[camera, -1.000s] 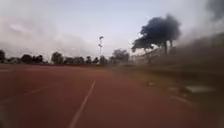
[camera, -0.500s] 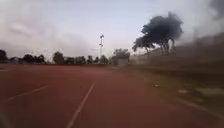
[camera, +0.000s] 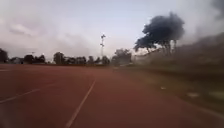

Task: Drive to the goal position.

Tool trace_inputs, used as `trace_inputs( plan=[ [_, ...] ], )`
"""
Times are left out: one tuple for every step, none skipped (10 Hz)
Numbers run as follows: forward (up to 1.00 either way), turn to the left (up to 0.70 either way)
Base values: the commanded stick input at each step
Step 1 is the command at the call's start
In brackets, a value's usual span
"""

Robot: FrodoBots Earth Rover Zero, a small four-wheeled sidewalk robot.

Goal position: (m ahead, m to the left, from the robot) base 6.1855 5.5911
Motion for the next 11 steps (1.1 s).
trace_inputs(
  plan=[
    [1.0, 0.0],
    [1.0, 0.0],
    [1.0, 0.0],
    [1.0, -0.01],
    [1.0, -0.04],
    [1.0, -0.23],
    [1.0, -0.32],
    [1.0, -0.14],
    [1.0, -0.04],
    [1.0, 0.0],
    [1.0, 0.0]
  ],
)
